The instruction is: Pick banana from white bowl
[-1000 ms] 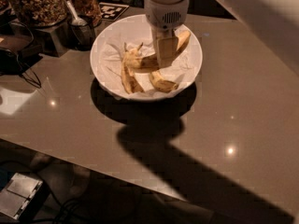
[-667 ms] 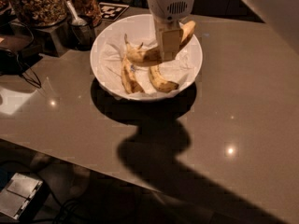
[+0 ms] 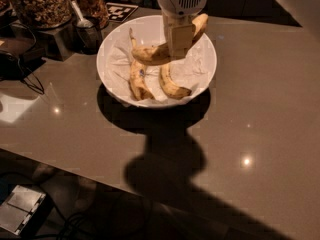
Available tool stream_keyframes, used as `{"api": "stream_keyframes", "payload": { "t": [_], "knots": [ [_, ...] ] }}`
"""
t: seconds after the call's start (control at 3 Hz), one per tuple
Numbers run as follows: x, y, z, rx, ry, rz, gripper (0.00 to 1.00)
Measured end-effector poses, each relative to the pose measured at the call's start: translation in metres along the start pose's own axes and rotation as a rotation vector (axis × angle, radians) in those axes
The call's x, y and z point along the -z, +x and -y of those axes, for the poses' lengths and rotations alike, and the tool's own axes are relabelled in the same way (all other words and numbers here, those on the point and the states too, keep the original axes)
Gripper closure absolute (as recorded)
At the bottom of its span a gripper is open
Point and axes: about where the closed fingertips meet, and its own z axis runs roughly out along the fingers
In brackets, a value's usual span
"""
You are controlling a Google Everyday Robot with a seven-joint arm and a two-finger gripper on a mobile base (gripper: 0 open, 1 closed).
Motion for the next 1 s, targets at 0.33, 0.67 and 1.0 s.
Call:
{"api": "stream_keyframes", "payload": {
  "t": [0.33,0.67,1.0],
  "knots": [
    [0.005,0.004,-0.005,-0.001,-0.003,-0.006,1.00],
    [0.008,0.013,-0.019,-0.025,-0.011,0.052,1.00],
    [0.009,0.033,-0.046,-0.091,-0.026,0.147,1.00]
  ]
}}
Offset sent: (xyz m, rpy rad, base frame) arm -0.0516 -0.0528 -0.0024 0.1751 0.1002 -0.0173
